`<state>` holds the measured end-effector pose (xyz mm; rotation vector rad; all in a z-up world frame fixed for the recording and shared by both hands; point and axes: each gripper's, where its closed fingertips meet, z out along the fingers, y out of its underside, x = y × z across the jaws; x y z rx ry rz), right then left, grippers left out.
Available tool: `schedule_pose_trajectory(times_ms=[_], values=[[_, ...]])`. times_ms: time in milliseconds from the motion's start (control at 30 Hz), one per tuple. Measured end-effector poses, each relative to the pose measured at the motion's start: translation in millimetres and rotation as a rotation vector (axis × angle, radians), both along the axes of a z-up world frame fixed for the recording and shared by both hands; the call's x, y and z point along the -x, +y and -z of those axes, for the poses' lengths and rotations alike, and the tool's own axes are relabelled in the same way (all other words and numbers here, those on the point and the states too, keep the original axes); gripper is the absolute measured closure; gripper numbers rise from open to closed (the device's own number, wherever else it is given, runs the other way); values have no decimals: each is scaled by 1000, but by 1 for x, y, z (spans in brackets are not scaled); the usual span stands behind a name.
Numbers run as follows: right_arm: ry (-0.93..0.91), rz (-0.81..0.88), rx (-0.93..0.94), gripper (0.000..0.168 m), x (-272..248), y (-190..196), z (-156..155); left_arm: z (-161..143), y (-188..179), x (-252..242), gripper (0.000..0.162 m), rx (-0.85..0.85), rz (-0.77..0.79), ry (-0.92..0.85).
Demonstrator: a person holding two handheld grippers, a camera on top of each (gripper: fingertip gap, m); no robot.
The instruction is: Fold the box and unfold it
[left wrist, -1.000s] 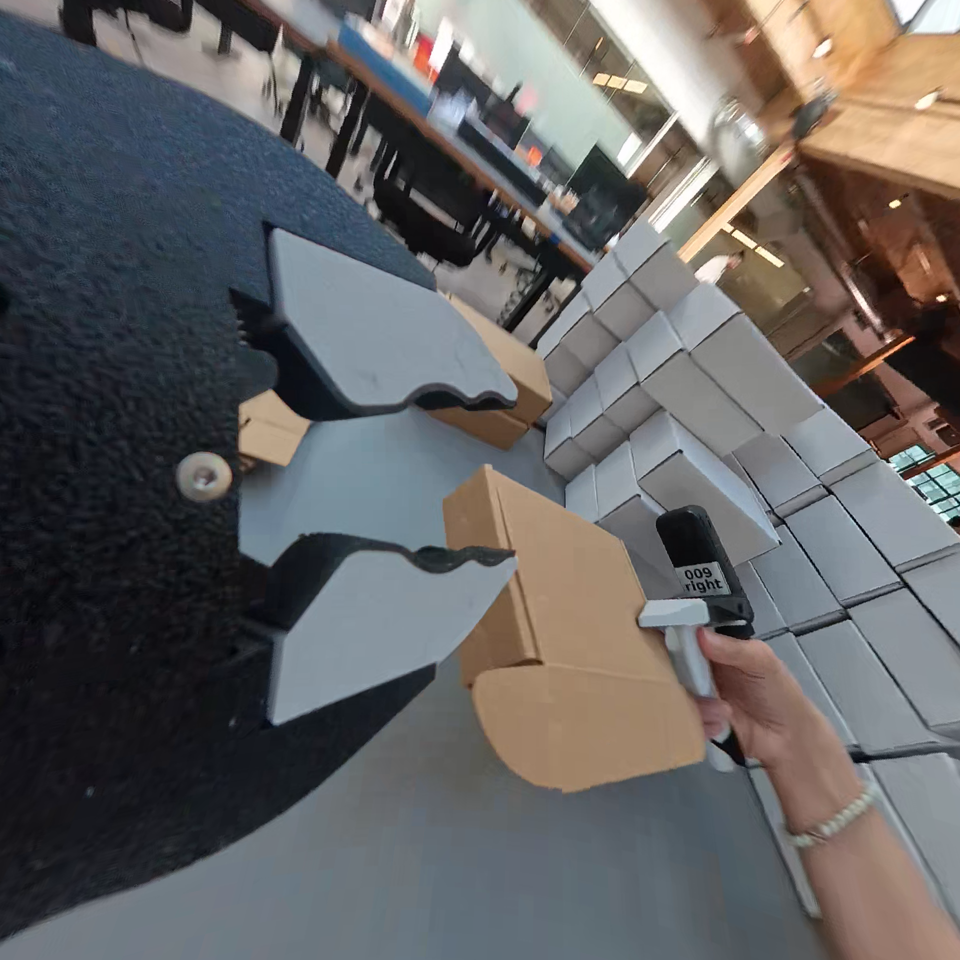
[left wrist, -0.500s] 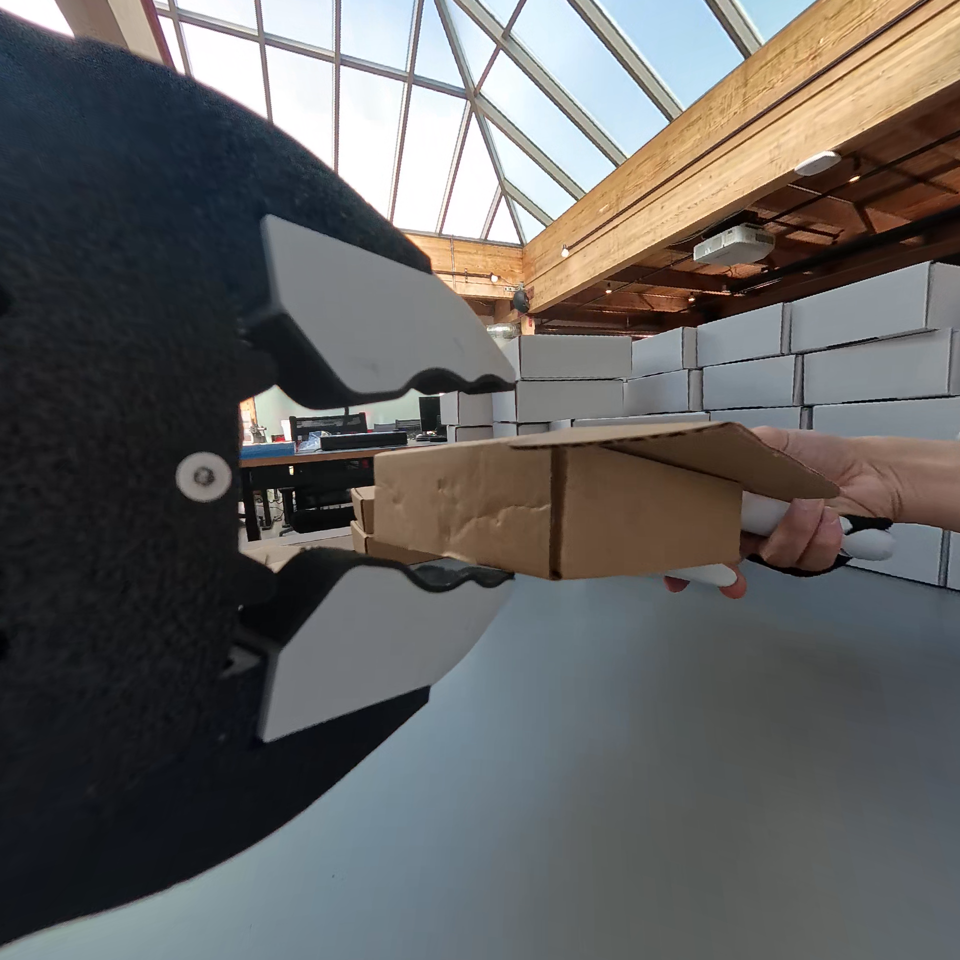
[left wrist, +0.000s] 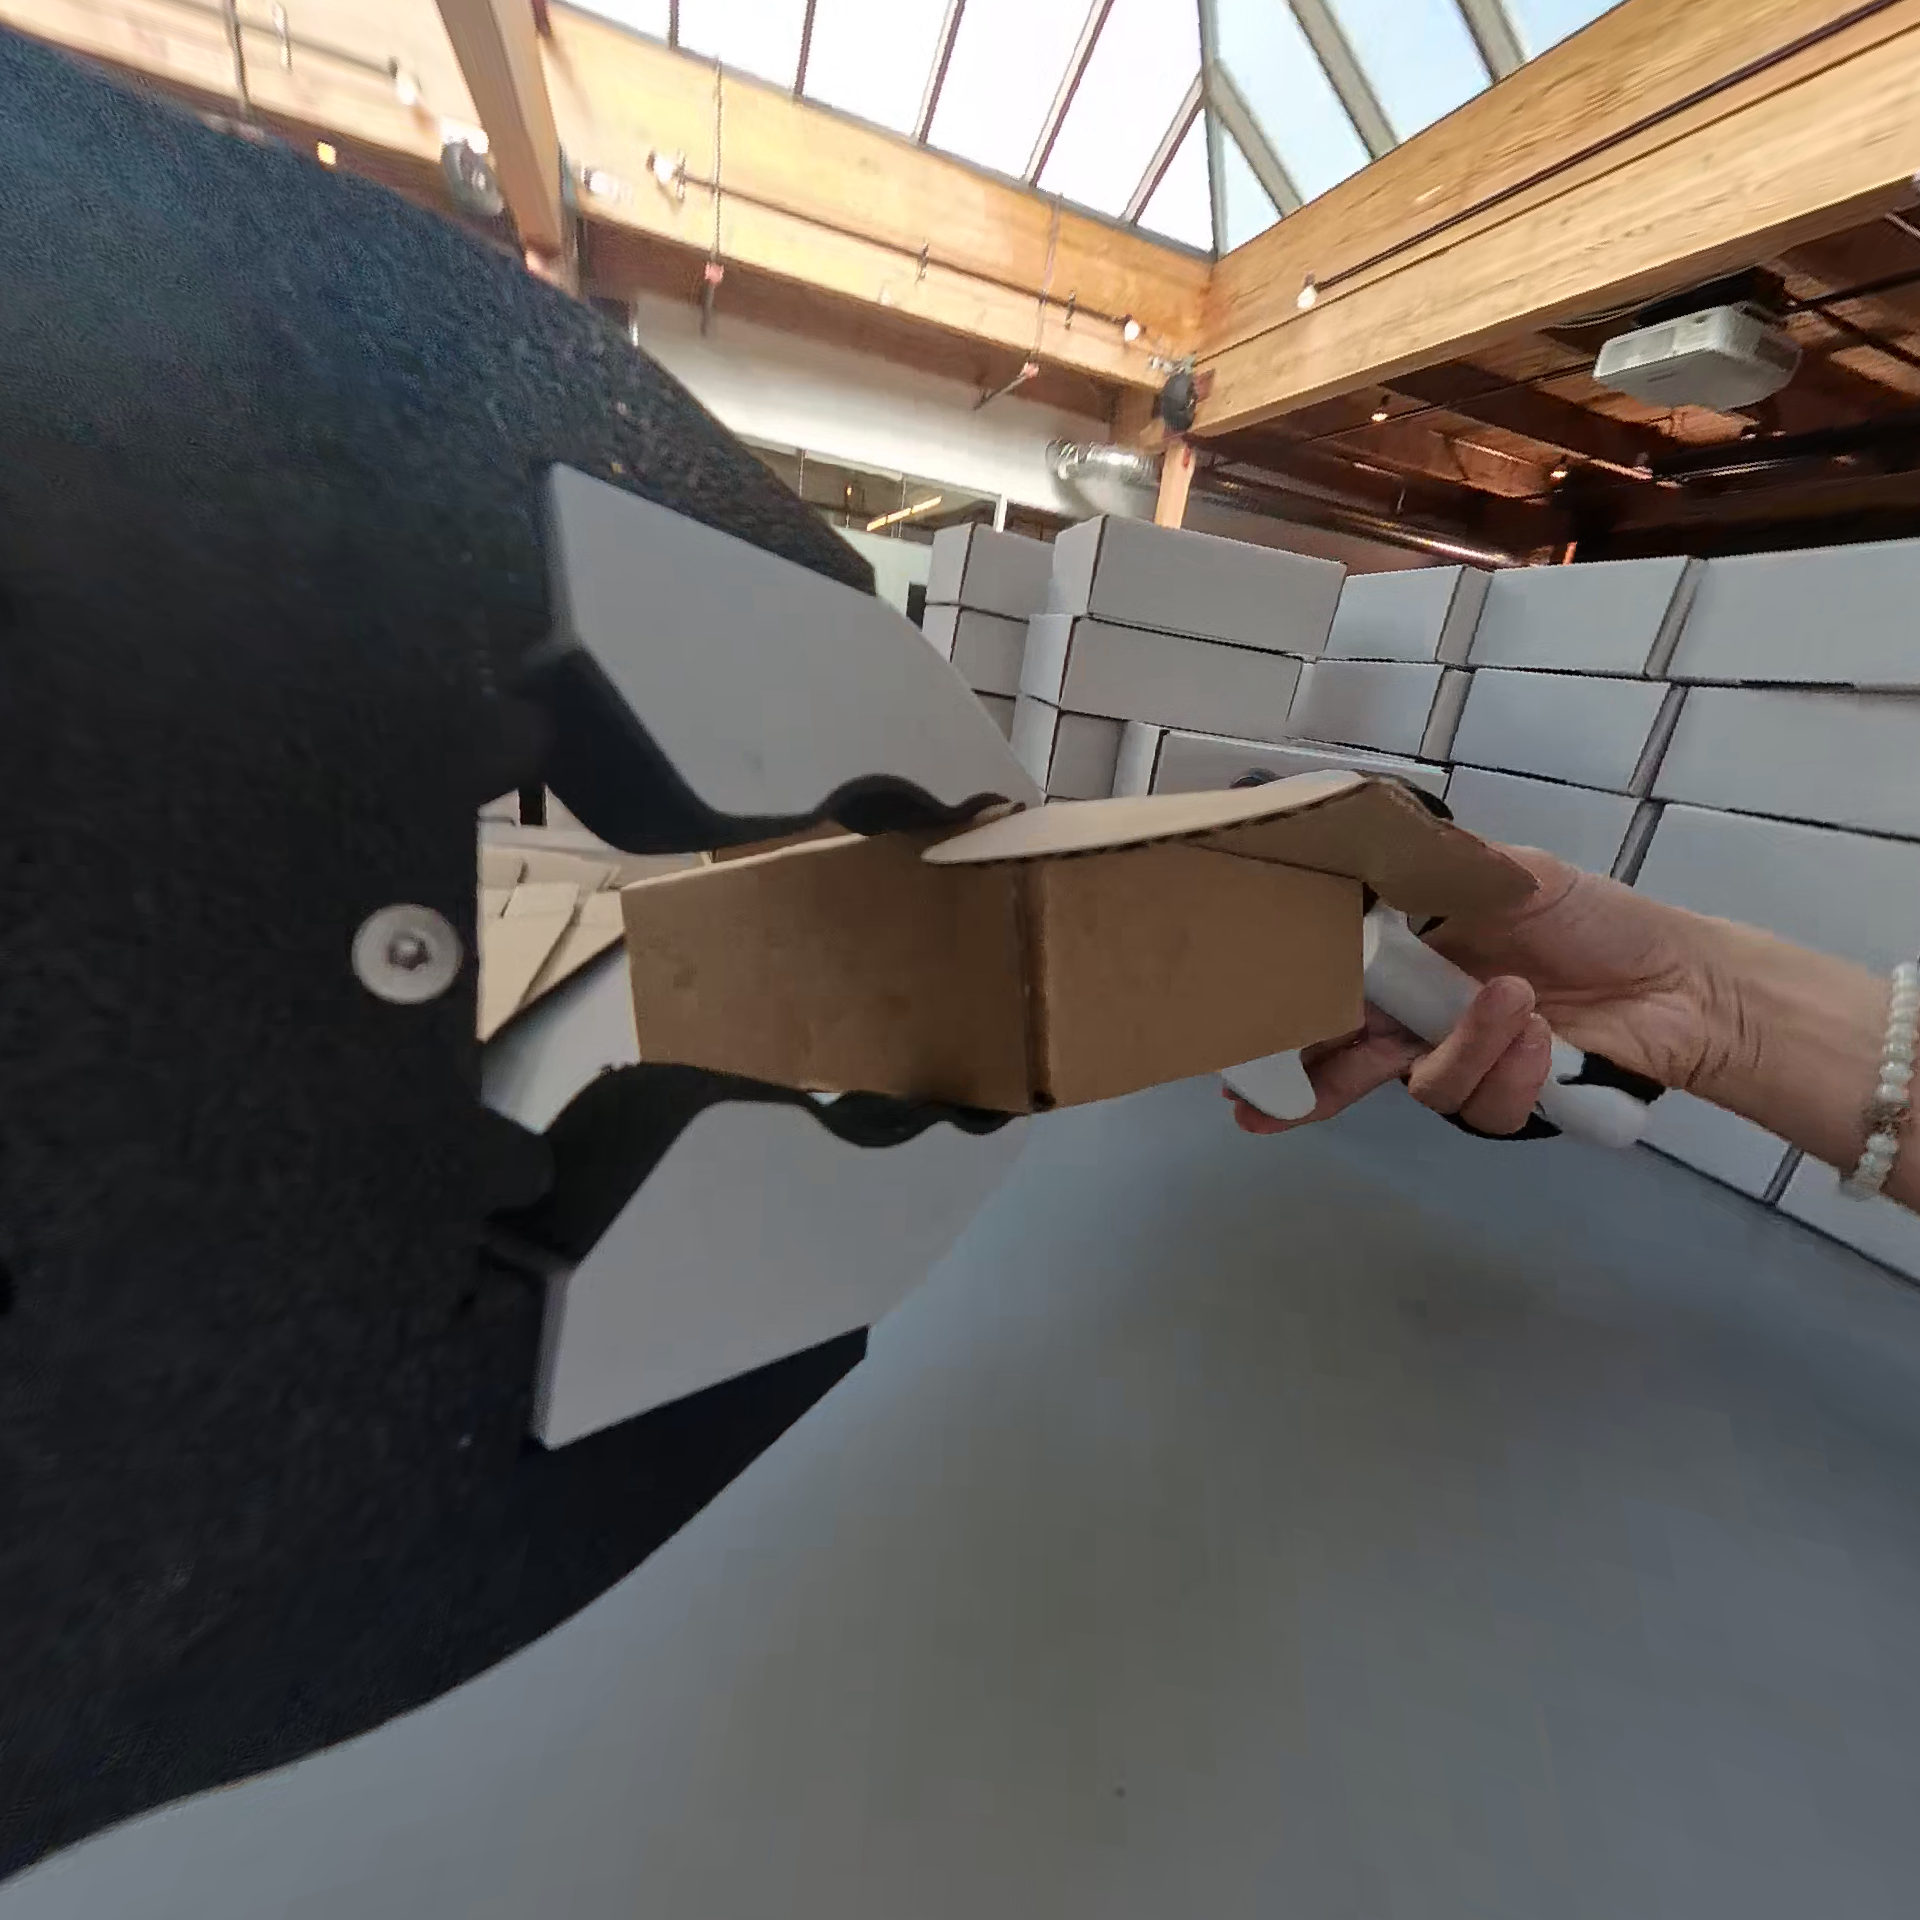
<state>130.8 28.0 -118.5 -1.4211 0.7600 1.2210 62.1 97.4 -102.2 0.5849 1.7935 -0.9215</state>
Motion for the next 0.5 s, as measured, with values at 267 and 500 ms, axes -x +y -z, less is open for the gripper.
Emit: schedule_pose_trajectory(times_ms=[267, 500], values=[[-435, 421, -227, 89, -38, -60, -80, -16, 21, -23, 115, 510, 7, 684], [-944, 444, 70, 99, -24, -52, -61, 22, 18, -41, 115, 508, 8, 908]])
